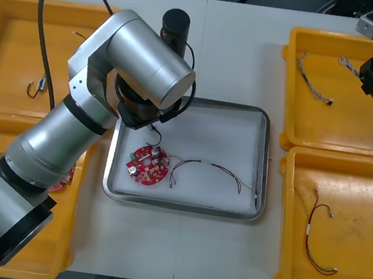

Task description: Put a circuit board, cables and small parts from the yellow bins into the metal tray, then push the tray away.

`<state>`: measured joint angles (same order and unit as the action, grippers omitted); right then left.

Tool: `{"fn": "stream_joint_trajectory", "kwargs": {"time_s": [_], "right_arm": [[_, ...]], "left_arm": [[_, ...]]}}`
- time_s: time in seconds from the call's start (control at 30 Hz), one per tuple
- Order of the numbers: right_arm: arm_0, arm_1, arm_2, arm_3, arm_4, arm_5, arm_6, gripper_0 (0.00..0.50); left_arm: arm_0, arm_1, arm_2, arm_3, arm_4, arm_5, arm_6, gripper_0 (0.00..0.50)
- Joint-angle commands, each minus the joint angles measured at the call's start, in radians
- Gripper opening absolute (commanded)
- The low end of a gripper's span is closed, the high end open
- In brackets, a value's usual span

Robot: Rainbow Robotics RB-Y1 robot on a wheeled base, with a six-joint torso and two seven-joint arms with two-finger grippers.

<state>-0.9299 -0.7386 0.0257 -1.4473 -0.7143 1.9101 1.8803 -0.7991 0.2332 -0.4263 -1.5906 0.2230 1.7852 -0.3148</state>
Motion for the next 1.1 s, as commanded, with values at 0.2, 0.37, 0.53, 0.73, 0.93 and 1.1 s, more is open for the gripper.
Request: {"fn": "stream_joint_trajectory", "kwargs": {"time_s": [0.2, 0.37, 0.53, 0.73, 0.93, 1.1], "right_arm": [[0.0, 0.022, -0.023, -0.053, -0.016, -0.008, -0.004, 0.0], [0.0, 0.028, -0.006, -0.067, -0.025, -0.009, -0.012, 0.0], [0.0, 0.039, 0.003, -0.082, -0.033, -0.009, -0.015, 0.0], [0.0, 0.041, 0.062, -0.125, -0.045, -0.022, -0.029, 0.0], [0.0, 0.041, 0.135, -0.154, -0.12, -0.077, -0.047, 0.0], [0.0, 0.041, 0.203, -0.182, -0.189, -0.131, -0.053, 0.0]], "left_arm": [[-0.101, 0.179, 0.02, -0.207, 0.182, 0.135, 0.054, 0.5], [-0.177, 0.298, 0.092, -0.215, 0.306, 0.135, 0.045, 0.5], [-0.233, 0.411, 0.152, -0.19, 0.407, 0.135, 0.025, 0.5], [-0.282, 0.558, 0.184, -0.132, 0.522, 0.135, -0.052, 0.5], [-0.292, 0.679, 0.218, -0.046, 0.627, 0.135, -0.218, 0.5], [-0.293, 0.736, 0.219, 0.031, 0.648, 0.135, -0.346, 0.5]]}}
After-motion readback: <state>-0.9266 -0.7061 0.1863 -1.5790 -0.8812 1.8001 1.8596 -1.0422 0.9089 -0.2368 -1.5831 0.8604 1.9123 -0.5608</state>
